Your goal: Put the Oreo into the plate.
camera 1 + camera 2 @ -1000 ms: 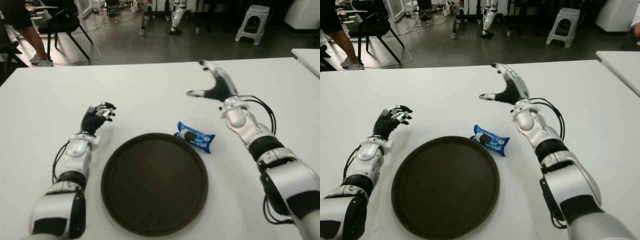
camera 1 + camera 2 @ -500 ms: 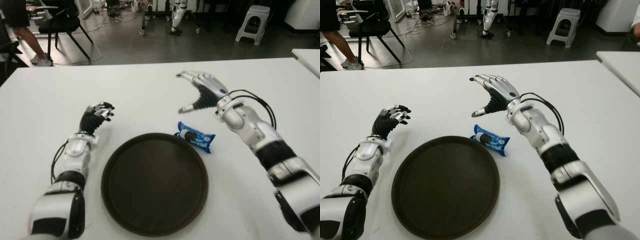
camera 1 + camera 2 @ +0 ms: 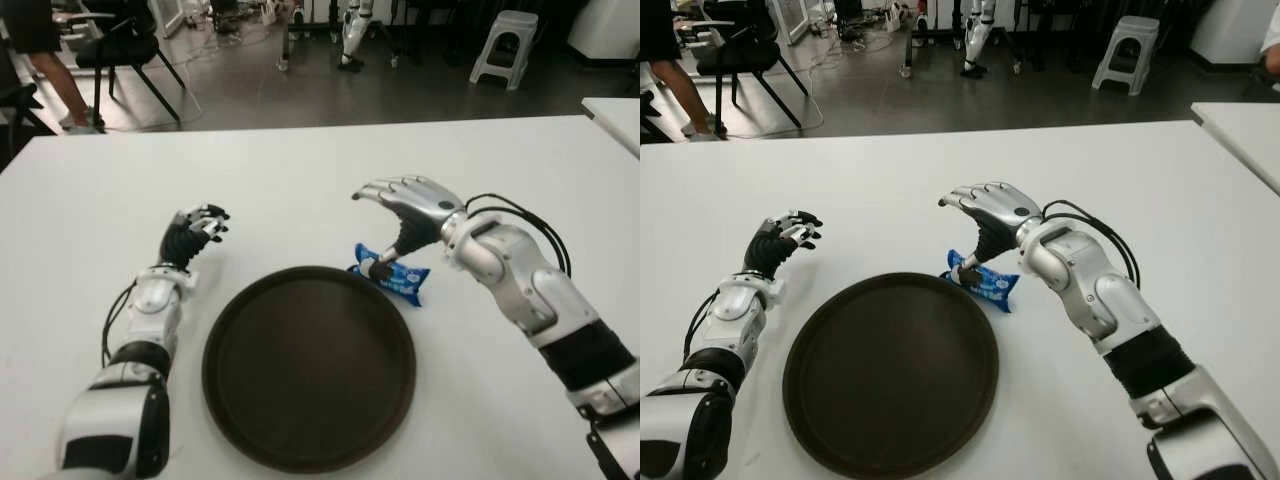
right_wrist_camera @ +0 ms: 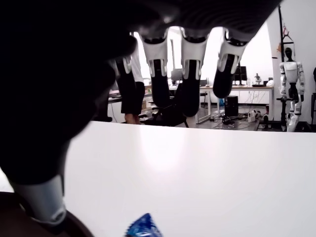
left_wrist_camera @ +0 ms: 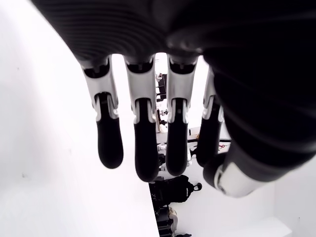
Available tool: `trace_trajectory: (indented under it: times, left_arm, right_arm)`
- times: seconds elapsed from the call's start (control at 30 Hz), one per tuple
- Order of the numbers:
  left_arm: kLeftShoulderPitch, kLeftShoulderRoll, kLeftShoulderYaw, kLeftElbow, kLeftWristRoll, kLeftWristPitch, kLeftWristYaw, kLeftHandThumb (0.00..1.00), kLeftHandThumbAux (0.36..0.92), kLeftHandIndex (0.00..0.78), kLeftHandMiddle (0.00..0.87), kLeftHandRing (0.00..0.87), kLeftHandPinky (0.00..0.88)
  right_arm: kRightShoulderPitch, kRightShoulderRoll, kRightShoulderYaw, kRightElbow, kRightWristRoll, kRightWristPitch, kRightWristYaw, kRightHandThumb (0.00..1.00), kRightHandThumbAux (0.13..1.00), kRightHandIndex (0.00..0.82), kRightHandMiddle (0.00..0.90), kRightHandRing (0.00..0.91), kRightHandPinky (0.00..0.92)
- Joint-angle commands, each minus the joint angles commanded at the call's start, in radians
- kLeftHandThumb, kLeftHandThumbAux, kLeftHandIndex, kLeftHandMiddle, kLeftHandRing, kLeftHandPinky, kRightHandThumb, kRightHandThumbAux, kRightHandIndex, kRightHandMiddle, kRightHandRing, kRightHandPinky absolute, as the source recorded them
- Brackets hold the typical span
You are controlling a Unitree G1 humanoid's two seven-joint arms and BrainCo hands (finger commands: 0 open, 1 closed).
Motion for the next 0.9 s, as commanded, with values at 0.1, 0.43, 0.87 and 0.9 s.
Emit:
trace_trajectory:
  times: [0.1,0.43,0.87,0.9]
  left_arm:
    - [0.001,0.000,0.000,-0.001,0.001,0.000,0.001,0.696,0.713,0.414,0.414,0.442,0.455]
    - [0.002,0.002,-0.003,-0.002,0.005,-0.002,0.003,0.696,0.713,0.413,0.403,0.428,0.441]
    - [0.002,0.006,-0.004,0.000,0.008,-0.005,0.005,0.697,0.713,0.415,0.417,0.441,0.449]
    - [0.003,0.006,-0.004,0.000,0.007,-0.006,0.005,0.697,0.712,0.415,0.417,0.441,0.448]
  right_arm:
    - [0.003,-0.002,0.000,-0.020,-0.009,0.019,0.016,0.000,0.685,0.129,0.156,0.148,0.135]
    - [-0.019,-0.008,0.008,-0.033,-0.037,0.063,0.082,0.000,0.673,0.129,0.152,0.150,0.135]
    - [-0.025,-0.002,0.000,-0.036,-0.066,0.123,0.112,0.000,0.665,0.121,0.152,0.144,0.108]
    - [-0.025,-0.002,-0.002,-0.041,-0.066,0.129,0.116,0.000,0.666,0.118,0.150,0.142,0.106]
